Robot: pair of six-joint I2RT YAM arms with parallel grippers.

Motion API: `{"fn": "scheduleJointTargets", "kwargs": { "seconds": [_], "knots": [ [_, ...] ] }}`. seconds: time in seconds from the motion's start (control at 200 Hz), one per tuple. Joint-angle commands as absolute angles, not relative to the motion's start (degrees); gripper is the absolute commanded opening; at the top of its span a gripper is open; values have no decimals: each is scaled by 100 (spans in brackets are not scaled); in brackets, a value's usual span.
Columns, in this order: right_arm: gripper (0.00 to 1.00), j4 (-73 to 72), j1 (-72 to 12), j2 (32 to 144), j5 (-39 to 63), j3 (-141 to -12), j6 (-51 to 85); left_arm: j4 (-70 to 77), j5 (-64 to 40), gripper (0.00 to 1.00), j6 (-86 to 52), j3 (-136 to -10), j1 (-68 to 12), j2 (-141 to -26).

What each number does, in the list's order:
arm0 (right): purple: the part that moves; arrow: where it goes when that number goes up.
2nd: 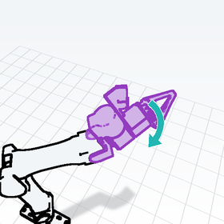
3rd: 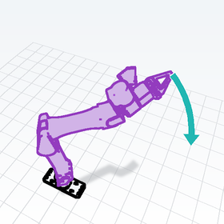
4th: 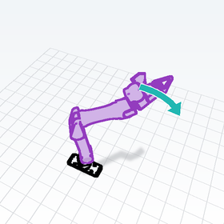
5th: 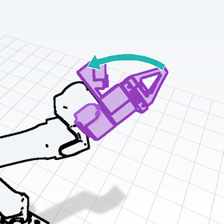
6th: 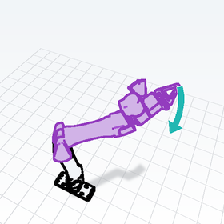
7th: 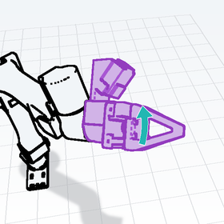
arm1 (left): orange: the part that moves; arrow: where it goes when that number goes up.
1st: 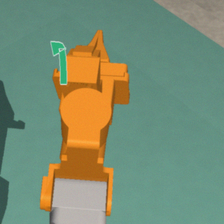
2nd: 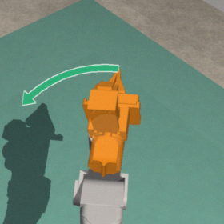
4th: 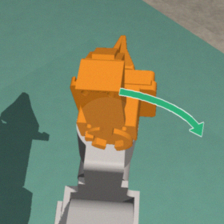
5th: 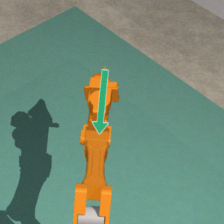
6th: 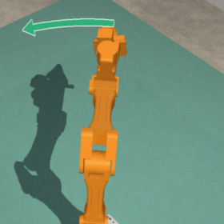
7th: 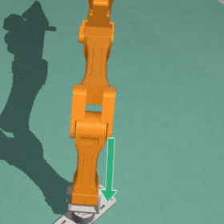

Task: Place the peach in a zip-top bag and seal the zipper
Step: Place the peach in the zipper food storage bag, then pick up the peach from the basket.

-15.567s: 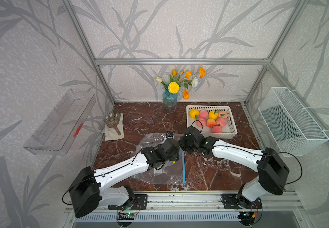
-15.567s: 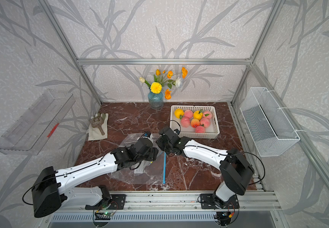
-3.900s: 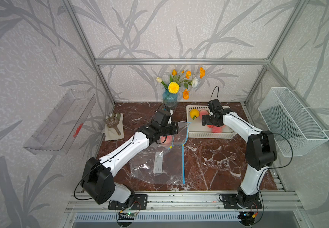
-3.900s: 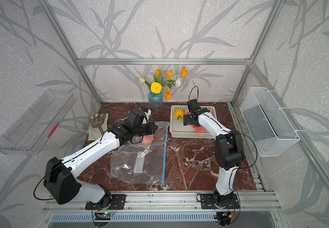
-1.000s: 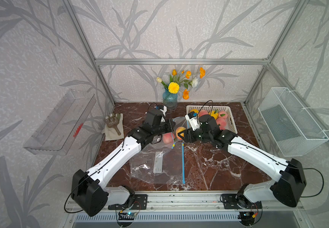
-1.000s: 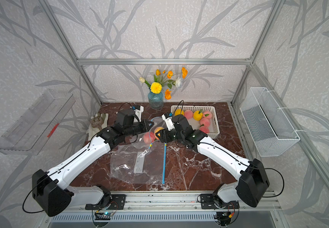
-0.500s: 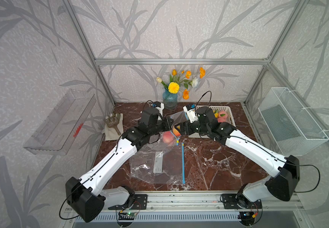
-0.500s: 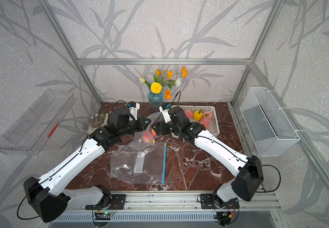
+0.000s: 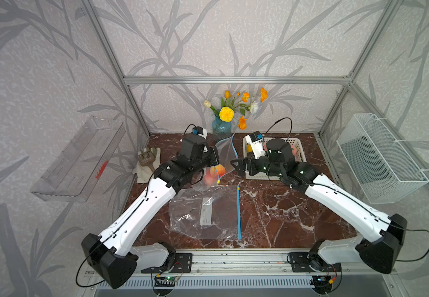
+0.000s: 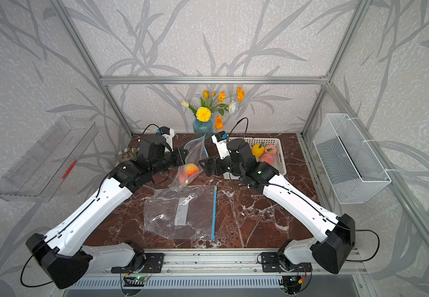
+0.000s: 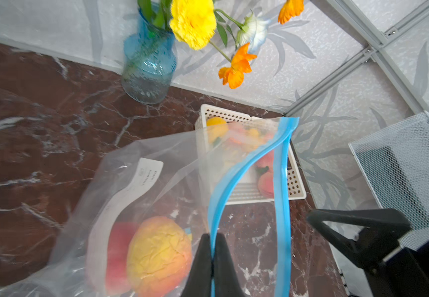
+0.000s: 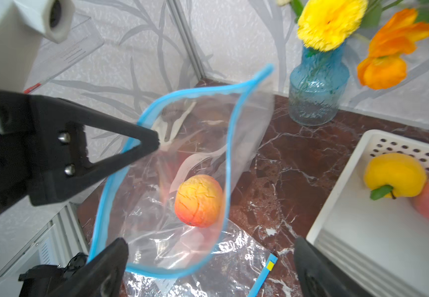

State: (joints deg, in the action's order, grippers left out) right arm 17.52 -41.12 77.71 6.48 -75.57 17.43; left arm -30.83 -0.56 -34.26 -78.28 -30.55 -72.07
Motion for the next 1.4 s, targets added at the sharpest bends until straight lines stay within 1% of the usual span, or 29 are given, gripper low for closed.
{"fn": "scheduleJointTargets", "kwargs": {
  "seconds": [0.0, 0.11, 0.2, 0.28, 0.37, 0.48, 0.595, 0.68, 0.795, 0.895, 1.025, 1.15, 1.22, 1.255, 1.395],
  "knots": [
    [99, 1996, -3883, 7763, 29, -7554, 1791, -4033, 845, 0, -3012, -8428, -2899, -7210],
    [99, 2223, -3572, 7962, -29, -7620, 1863, -4866, 1585, 0, -2633, -9055, -2745, -7205],
    [99, 2389, -3419, 8189, -265, -7687, 1846, -5630, 2251, 0, -2300, -9658, -2592, -7317],
    [99, 2492, -3288, 8447, -487, -7749, 1863, -6090, 2479, 0, -2126, -10058, -2460, -7404],
    [99, 2529, -3026, 8789, -400, -7827, 2137, -6359, 2465, 0, -2009, -10336, -2417, -7445],
    [99, 2455, -2670, 9311, -48, -7982, 2595, -6323, 2047, 0, -1994, -10403, -2417, -7521],
    [97, 2125, -2480, 9909, 87, -8194, 2847, -6000, 1023, 0, -2125, -10093, -2420, -7736],
    [96, 2057, -2335, 10458, 134, -8527, 3049, -5544, 209, 0, -2363, -9598, -2426, -7878],
    [94, 2064, -2144, 11180, 256, -9085, 3238, -4420, -852, 0, -2829, -8652, -2438, -7944],
    [93, 2022, -2022, 11676, 229, -9484, 3389, -3440, -1446, 0, -3332, -7883, -2488, -7988],
    [92, 1962, -1979, 12207, 72, -9962, 3379, -2786, -1707, 0, -3740, -7269, -2599, -8056],
    [89, 2212, -1960, 12718, 34, -10540, 3324, -2637, -1653, 0, -3806, -7031, -2681, -8084],
    [80, 2318, -1960, 12930, -9, -10801, 3252, -2631, -1642, 0, -3808, -6979, -2692, -8094],
    [78, 2328, -1960, 13016, -21, -10897, 3207, -2633, -1621, 0, -3803, -6954, -2705, -8087],
    [78, 2444, -1960, 13352, -194, -11304, 3080, -2620, -1606, 0, -3801, -6915, -2715, -8086]
  ]
}}
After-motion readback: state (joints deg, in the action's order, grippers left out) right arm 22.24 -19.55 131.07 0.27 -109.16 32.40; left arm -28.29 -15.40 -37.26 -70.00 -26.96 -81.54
